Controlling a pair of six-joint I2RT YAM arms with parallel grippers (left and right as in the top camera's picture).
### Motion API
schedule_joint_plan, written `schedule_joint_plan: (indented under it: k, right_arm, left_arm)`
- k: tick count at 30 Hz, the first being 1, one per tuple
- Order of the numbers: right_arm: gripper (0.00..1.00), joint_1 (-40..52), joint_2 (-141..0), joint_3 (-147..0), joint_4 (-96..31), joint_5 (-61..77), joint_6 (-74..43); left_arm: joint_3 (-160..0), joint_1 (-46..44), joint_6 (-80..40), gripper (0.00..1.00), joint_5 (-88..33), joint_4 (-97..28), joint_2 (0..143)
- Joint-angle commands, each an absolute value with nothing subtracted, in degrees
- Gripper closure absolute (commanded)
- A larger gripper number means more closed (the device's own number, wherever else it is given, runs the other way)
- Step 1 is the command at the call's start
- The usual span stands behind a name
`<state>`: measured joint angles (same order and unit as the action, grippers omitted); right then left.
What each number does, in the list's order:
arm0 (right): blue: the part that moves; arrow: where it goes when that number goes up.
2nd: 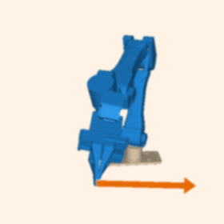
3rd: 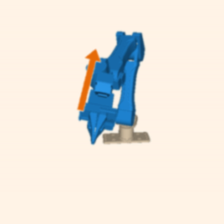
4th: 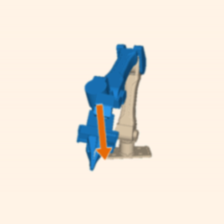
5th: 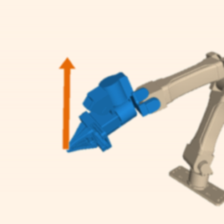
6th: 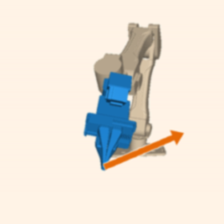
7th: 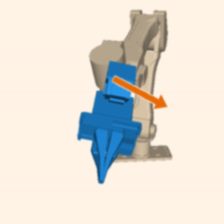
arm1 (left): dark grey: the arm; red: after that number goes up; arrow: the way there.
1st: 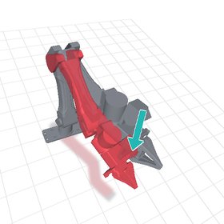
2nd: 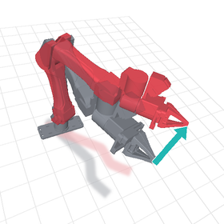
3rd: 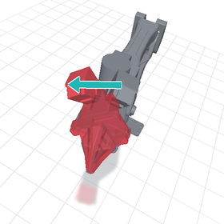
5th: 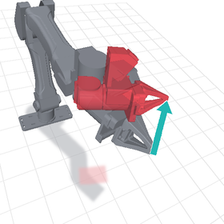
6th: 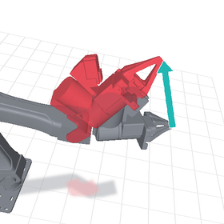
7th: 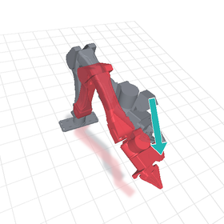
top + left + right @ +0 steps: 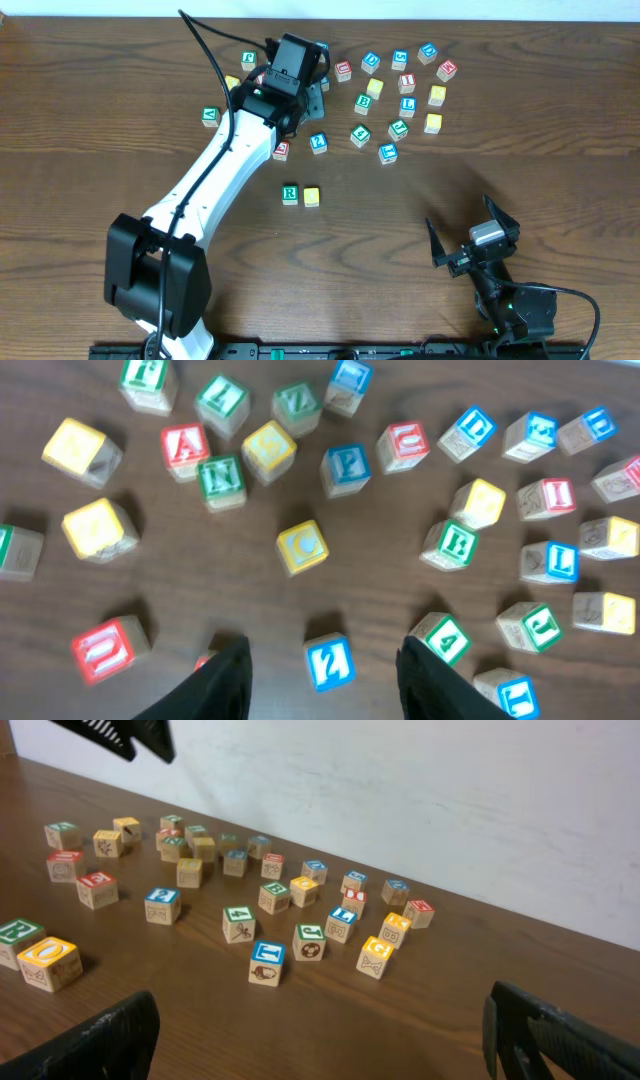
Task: Spell out ROBOT
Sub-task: 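Move the left gripper over the green B block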
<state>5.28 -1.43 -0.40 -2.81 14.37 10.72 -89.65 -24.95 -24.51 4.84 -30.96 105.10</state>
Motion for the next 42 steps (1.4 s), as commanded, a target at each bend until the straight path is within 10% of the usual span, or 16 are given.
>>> schedule_joint_plan:
  k: [1,11,42]
  right_arm:
    - [0.01,5.7,-1.1,-0.3,-3.0,14.5,9.8]
    - [0.01,5.7,-1.1,-0.3,-3.0,14.5,9.8]
    - [0.01,5.7,-1.1,-0.3,-3.0,14.5,9.8]
  left_arm:
    - [-93.9,-24.8,-20.3,0.52,4.5,-29.0,109.1]
    - [-120.7,-27.5,-13.5,0.52,1.1,-37.9,129.9]
    - [-120.6,-31.7,-11.1,0.32,3.1,-30.3,142.1]
